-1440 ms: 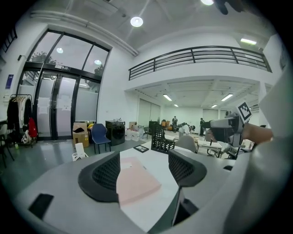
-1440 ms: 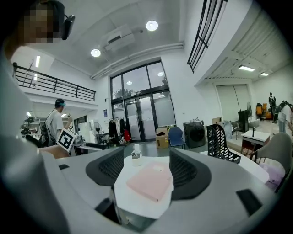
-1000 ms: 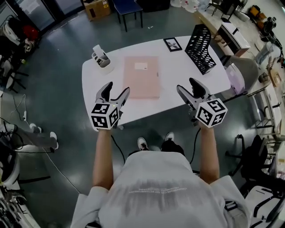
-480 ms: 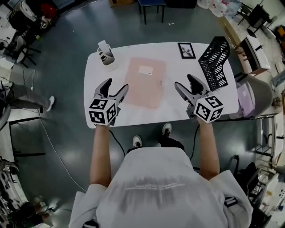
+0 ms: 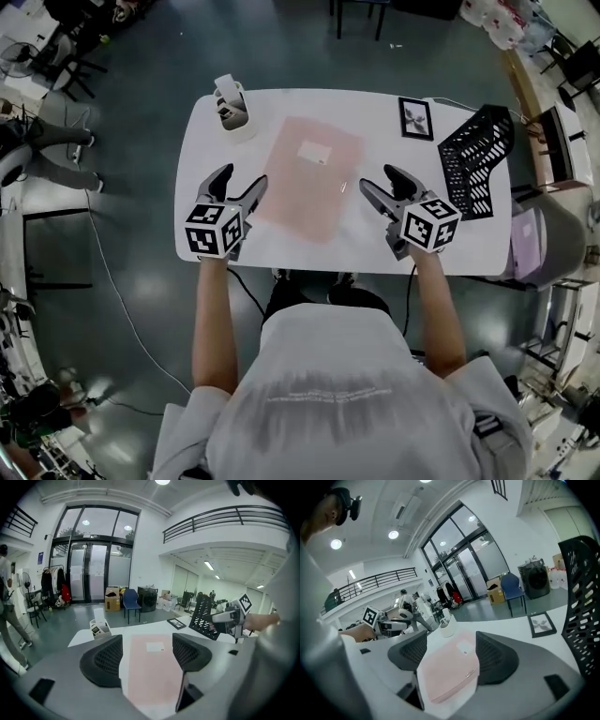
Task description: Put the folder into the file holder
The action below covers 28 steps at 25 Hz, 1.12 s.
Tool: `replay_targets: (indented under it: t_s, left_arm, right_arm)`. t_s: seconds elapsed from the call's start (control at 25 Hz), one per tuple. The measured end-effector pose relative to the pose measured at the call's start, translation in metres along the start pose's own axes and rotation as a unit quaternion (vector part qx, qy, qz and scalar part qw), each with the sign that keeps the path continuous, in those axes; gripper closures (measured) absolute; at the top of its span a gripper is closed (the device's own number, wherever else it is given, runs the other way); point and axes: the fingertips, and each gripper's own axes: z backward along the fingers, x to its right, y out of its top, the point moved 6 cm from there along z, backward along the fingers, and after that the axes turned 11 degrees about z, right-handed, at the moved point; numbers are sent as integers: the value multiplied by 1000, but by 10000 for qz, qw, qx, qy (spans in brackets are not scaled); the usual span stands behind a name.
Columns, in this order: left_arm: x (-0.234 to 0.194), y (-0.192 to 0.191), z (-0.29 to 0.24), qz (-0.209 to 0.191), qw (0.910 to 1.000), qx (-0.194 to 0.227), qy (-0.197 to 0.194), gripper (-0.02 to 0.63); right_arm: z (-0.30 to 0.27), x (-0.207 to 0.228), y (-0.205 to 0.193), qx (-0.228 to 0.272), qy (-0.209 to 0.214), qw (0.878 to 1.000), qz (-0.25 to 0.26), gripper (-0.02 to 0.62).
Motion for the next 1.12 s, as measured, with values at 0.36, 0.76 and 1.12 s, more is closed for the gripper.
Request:
replay_targets:
  t_s: [0.36,0.76,1.12]
  left_arm:
    - [-46,-32,-52,11,9963,-814,-266,262]
    - [-82,-56,-109,303,9871,-1387,-745,262]
    - [-84,-92,-152,562,9729,-1918,-1165,262]
  right_arm:
    - [-37,15,-39,-255,-467,9944,-909,275]
    - [-76,21,-71,-619,-840,9833,-1490,275]
    - [-102,35,-109,-948,-1003,9719,-1906,275]
